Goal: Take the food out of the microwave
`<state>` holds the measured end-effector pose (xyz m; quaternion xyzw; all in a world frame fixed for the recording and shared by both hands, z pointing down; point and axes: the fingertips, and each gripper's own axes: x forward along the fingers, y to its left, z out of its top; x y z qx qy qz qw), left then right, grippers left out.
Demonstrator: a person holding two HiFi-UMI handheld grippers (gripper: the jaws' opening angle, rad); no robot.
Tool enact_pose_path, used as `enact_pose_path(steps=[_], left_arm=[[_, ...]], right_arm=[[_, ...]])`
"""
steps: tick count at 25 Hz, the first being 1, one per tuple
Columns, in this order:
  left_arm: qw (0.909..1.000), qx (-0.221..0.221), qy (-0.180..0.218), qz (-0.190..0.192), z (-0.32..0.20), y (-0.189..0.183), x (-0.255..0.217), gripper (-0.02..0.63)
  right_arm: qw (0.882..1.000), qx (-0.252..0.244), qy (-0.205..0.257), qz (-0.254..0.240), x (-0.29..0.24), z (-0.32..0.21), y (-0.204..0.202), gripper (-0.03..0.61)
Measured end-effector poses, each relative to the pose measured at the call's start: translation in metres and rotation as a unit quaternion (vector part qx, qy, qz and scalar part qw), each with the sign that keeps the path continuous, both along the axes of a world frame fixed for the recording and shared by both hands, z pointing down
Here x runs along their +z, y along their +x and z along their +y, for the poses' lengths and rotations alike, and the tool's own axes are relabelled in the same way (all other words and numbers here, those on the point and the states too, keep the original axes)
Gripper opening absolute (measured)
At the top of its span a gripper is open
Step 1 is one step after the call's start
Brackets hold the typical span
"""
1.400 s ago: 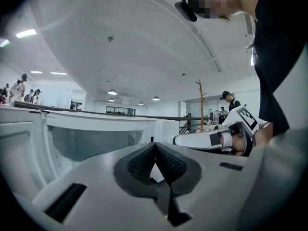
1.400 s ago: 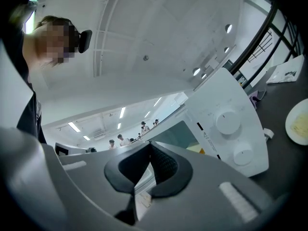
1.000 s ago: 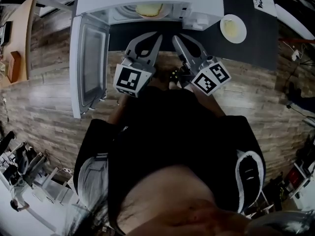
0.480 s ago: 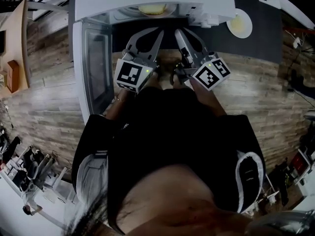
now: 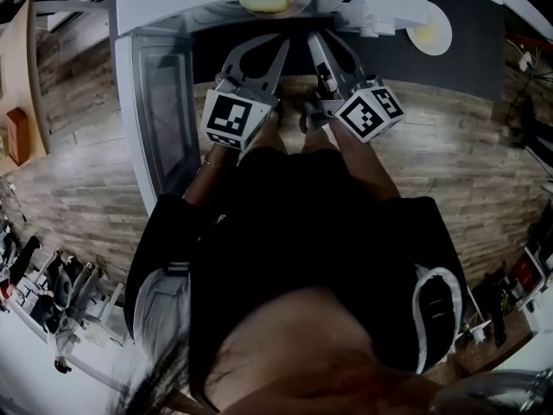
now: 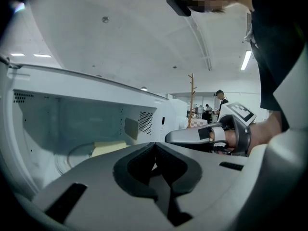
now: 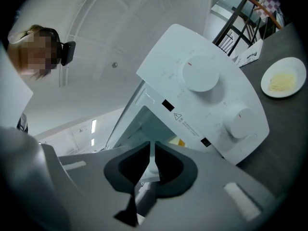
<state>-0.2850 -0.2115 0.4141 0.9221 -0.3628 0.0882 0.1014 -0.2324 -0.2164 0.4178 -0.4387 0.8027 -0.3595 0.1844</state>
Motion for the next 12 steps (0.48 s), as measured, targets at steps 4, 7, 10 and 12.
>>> enact_pose_path(steps=[4, 7, 10, 12], left_arm=[[0.9999, 0.004, -0.009, 0.003, 0.004, 0.0, 0.004, 0.008], [0.9999, -0.001, -0.012, 0.005, 0.002, -0.005, 0.008, 0.008], [0.9999, -0.001, -0.014, 0.005, -0.002, -0.008, 0.012, 0.008], [0.9999, -0.002, -0.014, 0.005, -0.002, -0.01, 0.012, 0.008]], right_arm=[[1.0, 0.009, -0.014, -0.007, 0.01, -0.006, -0.002, 0.009], [1.0, 0.012, -0.022, -0.008, 0.018, -0.013, -0.007, 0.015], [0.999, 0.018, -0.033, -0.007, 0.025, -0.021, -0.011, 0.021], [0.999, 0.02, -0.04, -0.008, 0.031, -0.024, -0.011, 0.028]])
